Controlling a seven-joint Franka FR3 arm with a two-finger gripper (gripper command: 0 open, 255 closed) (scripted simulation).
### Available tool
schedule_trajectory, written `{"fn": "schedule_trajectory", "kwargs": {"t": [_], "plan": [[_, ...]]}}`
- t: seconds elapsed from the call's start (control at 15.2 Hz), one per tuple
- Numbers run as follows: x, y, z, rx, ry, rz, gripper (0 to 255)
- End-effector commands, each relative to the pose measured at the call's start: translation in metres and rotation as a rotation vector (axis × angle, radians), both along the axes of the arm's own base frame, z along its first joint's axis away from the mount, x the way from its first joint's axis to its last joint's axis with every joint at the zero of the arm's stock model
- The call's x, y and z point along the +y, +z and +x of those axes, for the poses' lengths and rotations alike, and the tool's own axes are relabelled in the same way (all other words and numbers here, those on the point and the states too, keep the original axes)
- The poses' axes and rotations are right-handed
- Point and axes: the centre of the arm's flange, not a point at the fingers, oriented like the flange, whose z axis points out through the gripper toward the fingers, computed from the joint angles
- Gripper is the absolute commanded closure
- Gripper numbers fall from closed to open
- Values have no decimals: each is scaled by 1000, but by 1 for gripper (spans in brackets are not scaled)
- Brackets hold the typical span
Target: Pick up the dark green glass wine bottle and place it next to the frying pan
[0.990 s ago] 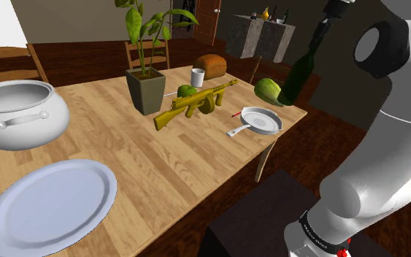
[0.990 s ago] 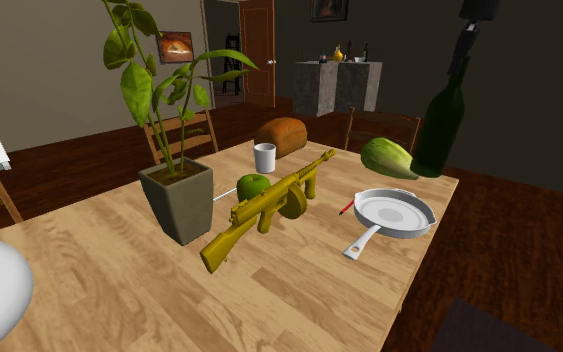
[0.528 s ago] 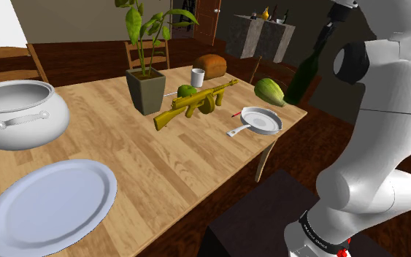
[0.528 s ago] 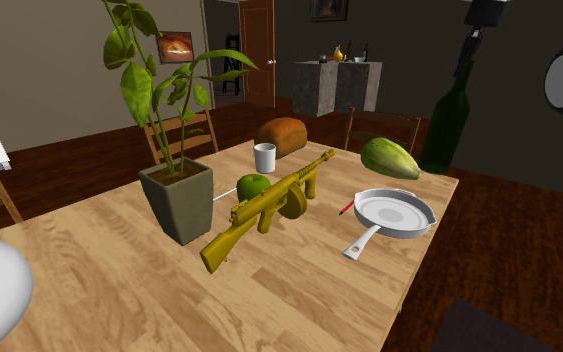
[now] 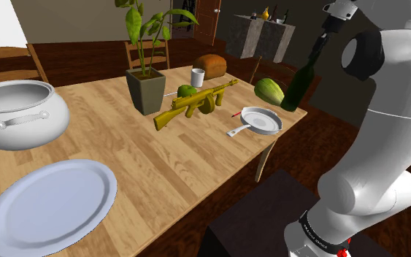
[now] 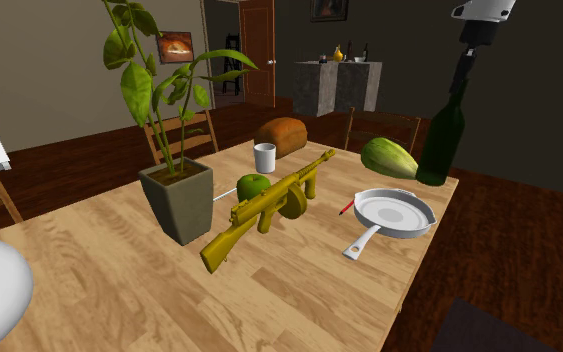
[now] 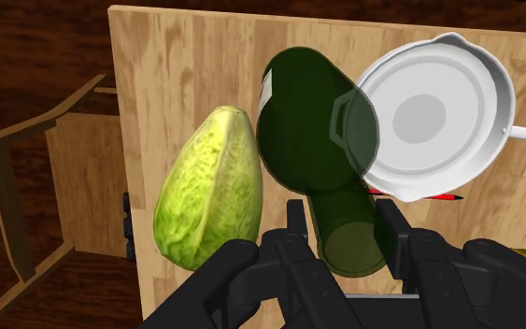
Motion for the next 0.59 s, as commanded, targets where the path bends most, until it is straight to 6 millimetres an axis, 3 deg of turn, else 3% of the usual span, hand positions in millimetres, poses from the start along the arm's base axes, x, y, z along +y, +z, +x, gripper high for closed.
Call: {"fn": "schedule_trajectory", "kwargs": {"t": [0.0, 0.53], "plan": [[0, -11, -1, 0, 0, -1, 255], [0, -53, -1, 0, 0, -1, 255]]}}
